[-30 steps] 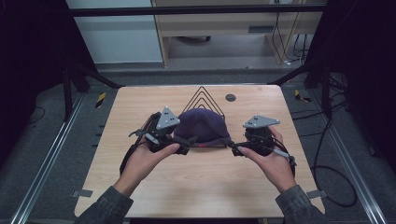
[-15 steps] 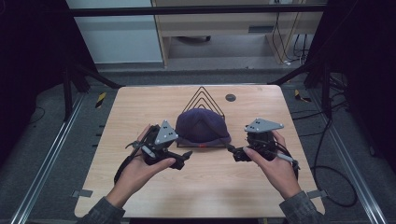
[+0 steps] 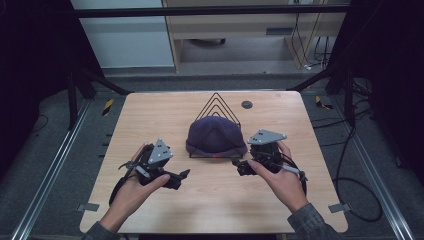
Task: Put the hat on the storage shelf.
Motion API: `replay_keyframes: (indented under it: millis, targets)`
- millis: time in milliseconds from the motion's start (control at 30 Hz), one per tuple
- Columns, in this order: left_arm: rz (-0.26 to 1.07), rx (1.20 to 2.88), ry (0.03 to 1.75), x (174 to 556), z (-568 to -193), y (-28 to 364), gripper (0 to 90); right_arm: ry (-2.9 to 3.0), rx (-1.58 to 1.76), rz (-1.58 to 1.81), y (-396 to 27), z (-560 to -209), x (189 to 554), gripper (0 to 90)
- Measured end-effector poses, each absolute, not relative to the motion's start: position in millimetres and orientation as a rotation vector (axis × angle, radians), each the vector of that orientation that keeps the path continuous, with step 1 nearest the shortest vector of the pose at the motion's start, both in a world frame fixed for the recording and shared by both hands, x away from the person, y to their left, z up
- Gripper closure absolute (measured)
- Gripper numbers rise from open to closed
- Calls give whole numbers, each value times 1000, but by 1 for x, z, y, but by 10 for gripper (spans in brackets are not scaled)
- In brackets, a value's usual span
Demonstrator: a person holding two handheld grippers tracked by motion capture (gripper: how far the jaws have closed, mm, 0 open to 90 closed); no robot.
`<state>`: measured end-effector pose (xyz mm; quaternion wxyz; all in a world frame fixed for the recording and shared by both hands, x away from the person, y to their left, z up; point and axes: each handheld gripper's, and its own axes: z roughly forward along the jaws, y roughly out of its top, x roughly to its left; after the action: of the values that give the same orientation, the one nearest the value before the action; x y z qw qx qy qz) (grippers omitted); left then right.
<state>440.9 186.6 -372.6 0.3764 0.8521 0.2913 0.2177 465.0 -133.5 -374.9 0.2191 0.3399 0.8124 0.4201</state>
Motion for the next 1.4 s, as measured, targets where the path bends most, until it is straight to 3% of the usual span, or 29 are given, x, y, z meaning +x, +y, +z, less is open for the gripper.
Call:
replay_keyframes:
  millis: [867,1400]
  targets:
    - [585,2174,994,455,-438,277,43,2465,836,1154,-59,-430,472,128]
    - [543,2151,1086,468,-467,295,46,2550,836,1138,-27,-462,471,137]
